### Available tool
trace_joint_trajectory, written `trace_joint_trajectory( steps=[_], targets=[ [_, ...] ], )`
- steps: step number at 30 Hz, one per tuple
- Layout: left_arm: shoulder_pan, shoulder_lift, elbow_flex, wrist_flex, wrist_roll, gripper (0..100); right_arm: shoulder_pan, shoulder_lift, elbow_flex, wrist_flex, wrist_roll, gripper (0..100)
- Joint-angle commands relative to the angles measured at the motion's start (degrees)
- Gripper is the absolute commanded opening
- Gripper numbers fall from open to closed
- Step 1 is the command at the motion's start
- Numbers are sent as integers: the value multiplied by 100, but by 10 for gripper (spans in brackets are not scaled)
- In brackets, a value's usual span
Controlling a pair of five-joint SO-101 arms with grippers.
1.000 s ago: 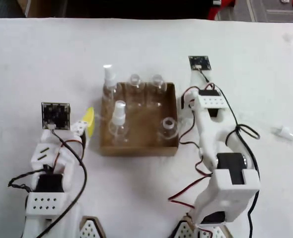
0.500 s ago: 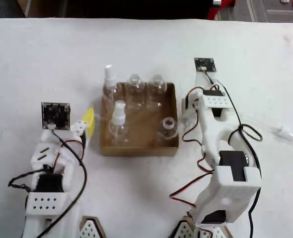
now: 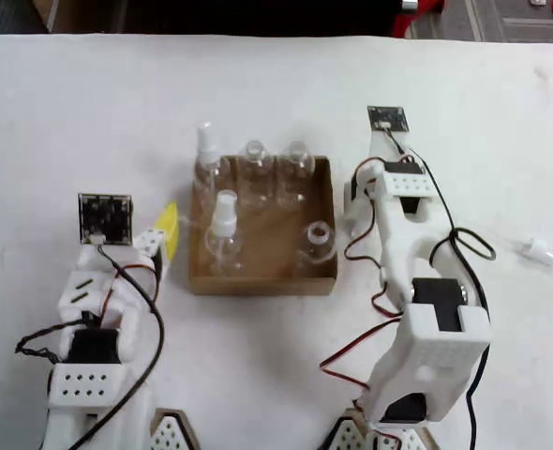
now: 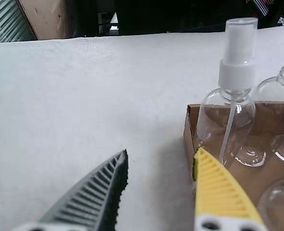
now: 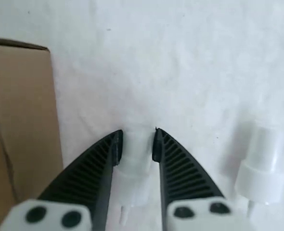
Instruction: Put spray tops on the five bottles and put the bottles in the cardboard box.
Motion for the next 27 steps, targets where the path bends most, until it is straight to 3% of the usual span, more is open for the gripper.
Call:
trace_joint_trajectory(
  steps=[1,9,27],
  targets=[
    [4,-101,-123,-114,-62,206,75,-22,-176,75,-44,15],
    [-4,-101,-114,-114,-62,206,171,-497,-316,101,9,15],
    [-4,-101,-114,-114,-62,206,391,-4110,-316,752,9,15]
  ],
)
